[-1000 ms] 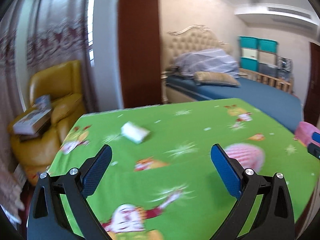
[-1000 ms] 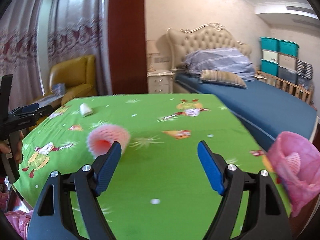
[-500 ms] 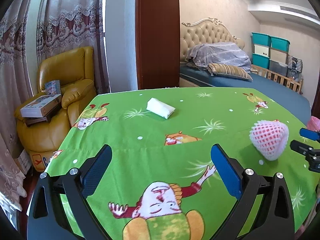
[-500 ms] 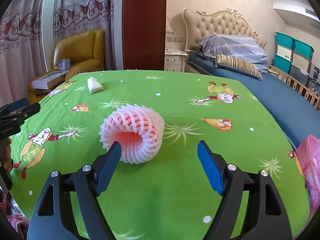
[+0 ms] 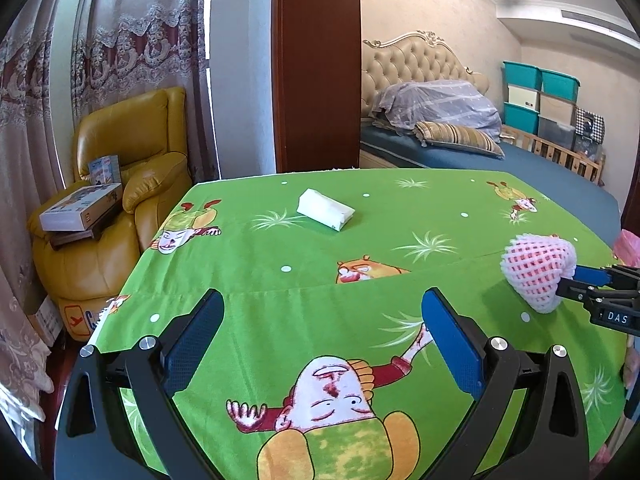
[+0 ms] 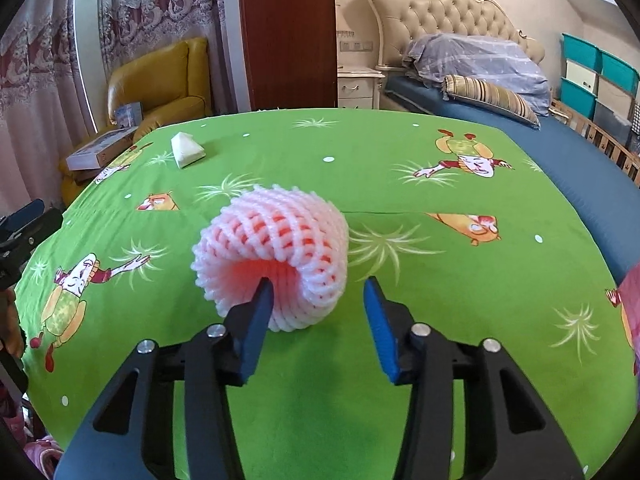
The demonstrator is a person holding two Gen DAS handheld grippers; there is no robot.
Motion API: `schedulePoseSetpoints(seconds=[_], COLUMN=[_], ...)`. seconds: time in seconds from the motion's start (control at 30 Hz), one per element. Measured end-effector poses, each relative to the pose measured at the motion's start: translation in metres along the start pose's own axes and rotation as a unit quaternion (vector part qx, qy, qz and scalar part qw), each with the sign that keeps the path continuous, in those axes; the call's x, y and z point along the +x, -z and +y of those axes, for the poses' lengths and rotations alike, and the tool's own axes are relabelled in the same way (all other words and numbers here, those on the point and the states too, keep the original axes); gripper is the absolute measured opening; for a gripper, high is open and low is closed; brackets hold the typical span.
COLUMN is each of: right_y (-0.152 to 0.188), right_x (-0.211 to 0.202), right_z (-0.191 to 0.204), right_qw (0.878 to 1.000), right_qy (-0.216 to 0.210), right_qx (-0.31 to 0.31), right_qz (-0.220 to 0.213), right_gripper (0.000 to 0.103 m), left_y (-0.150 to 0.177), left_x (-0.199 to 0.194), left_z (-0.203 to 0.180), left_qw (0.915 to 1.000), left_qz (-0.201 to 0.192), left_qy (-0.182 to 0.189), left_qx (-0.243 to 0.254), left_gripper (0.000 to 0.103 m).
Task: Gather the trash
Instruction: 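Grasp a pink foam fruit net with the right tool while the left tool grasps the white paper wrapper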
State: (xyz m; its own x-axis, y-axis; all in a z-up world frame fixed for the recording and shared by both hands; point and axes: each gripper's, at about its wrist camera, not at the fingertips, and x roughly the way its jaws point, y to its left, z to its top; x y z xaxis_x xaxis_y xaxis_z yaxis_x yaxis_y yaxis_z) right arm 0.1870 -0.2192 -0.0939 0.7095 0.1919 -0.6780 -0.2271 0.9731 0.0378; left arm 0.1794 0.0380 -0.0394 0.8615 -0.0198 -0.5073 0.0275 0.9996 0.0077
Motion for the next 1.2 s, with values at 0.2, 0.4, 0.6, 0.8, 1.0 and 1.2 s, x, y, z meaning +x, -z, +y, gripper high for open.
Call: schedulePoseSetpoints(seconds=[0.2,0.4,0.6,0.8,1.0,1.2], right_y=[-0.007,-0.012,-0.012,-0.014,-0.019,-0.023], right_x=[-0.001,-0.003,0.008,-0.005,-0.015,-0.013], right_z=[0.002,-0.001,0.007,0.016,0.008,-0.007], right_qw=[1.000,0.999,0.999,1.000,0.999,0.999], right_qy=[-0.009,-0.032,-0.026,-0.014,-0.004,-0.007], right_qx=[0.007,0.026,0.016,-0.019,-0.022,-0.005], right_qz=[0.007,0.008,0.023,-0.004,-0.031,-0.041], right_gripper=[0.044,0.045,0.043,0.019,0.019,0.019], left_y=[-0.004,-0.004,-0.003,-0.002,-0.014,-0.054], left_x=[0.004,0.005,0.006,0.010,0.027,0.086], left_z=[-0.007,-0.009,-0.011,-0.009,-0.009,-0.003], left_qw=[1.0000,0.9999,0.9999,0.9998,0.9996,0.9967], left_qz=[0.003,0.005,0.008,0.016,0.026,0.060], left_qy=[0.002,-0.006,-0.008,-0.011,-0.007,-0.015], left_qx=[0.005,0.009,0.009,0.006,-0.003,-0.053], left_gripper=[0.095,0.095,0.095,0.095,0.095,0.095])
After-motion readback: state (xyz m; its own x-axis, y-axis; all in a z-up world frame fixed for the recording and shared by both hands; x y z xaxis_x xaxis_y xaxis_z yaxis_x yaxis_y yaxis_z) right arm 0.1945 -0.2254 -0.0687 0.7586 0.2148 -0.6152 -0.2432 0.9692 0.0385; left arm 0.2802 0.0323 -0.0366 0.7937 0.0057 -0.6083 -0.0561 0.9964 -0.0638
